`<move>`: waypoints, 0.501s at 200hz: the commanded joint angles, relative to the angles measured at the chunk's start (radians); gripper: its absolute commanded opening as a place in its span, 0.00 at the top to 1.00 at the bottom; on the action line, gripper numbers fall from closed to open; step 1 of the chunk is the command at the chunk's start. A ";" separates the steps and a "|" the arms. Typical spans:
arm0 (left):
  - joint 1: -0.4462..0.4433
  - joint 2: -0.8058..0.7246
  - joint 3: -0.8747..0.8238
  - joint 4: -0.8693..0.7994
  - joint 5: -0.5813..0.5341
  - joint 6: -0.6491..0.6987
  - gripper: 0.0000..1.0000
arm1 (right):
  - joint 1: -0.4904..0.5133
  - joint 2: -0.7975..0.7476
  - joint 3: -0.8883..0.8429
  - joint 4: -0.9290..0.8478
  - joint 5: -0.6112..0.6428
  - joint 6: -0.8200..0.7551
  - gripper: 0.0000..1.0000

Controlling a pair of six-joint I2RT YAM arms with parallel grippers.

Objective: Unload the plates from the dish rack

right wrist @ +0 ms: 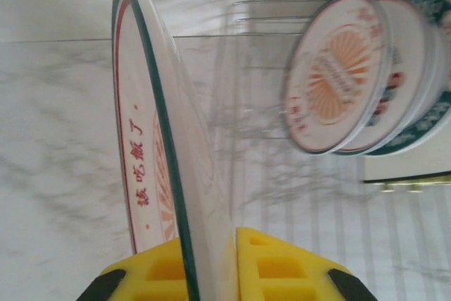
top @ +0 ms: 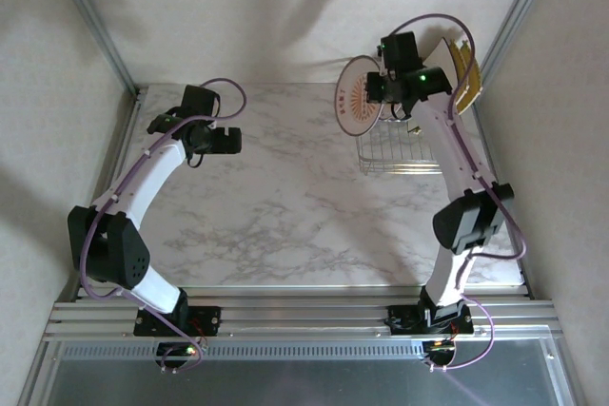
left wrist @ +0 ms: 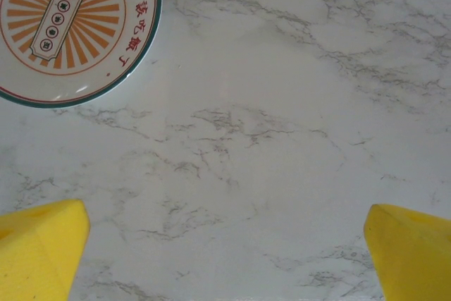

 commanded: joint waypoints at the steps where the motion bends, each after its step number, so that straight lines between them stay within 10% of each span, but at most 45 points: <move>1: -0.007 -0.019 0.016 0.010 -0.007 0.005 0.00 | 0.001 -0.104 -0.114 0.193 -0.253 0.107 1.00; 100: -0.005 -0.018 -0.008 0.072 0.036 0.011 0.00 | -0.007 -0.277 -0.726 0.791 -0.636 0.429 1.00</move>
